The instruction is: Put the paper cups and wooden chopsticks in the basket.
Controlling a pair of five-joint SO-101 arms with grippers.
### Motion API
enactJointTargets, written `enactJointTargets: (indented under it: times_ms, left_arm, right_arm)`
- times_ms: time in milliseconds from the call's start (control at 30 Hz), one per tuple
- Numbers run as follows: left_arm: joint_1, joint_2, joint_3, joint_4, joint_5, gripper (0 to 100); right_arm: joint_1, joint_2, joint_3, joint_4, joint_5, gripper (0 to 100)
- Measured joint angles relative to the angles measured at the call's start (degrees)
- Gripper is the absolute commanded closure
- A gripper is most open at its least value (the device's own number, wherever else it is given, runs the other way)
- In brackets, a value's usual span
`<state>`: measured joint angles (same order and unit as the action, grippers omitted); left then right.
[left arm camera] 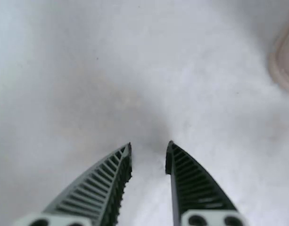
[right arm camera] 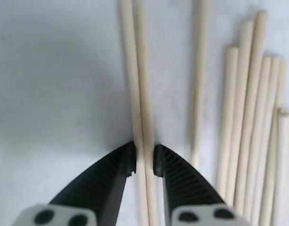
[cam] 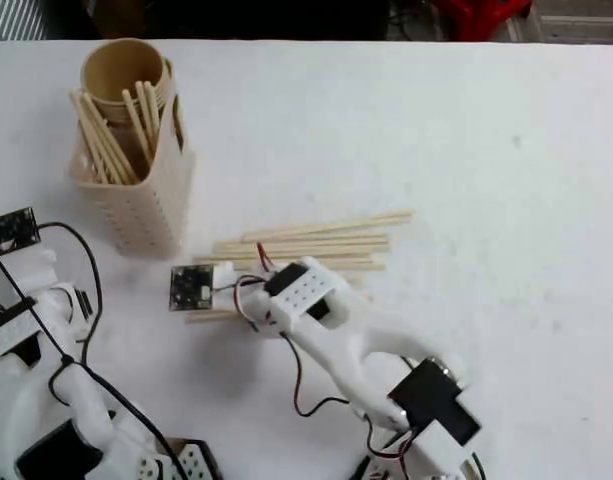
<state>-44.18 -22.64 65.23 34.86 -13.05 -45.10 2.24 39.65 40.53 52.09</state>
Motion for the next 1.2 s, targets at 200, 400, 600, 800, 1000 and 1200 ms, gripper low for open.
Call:
enactJointTargets:
  times_ms: [200,400,600,800,1000,1200]
  left_arm:
    - [0.0,0.0,0.0,0.0,0.0,86]
    - [0.0,0.0,0.0,0.0,0.0,86]
    - [0.0,0.0,0.0,0.0,0.0,86]
    - [0.0,0.0,0.0,0.0,0.0,86]
    - [0.0,0.0,0.0,0.0,0.0,86]
    - [0.0,0.0,0.0,0.0,0.0,86]
  right_arm:
    - [0.1,-1.3,0.0,0.9,-3.9,98.3]
    - [0.1,-11.2,0.5,7.4,-9.7,98.3]
    - [3.1,-24.0,0.5,10.7,-13.8,98.3]
    - [3.9,-36.5,0.4,12.3,-17.9,98.3]
    - [4.1,-43.7,-7.8,5.1,-31.6,98.2]
    - [3.9,-39.8,-21.8,-3.9,-38.8,98.2]
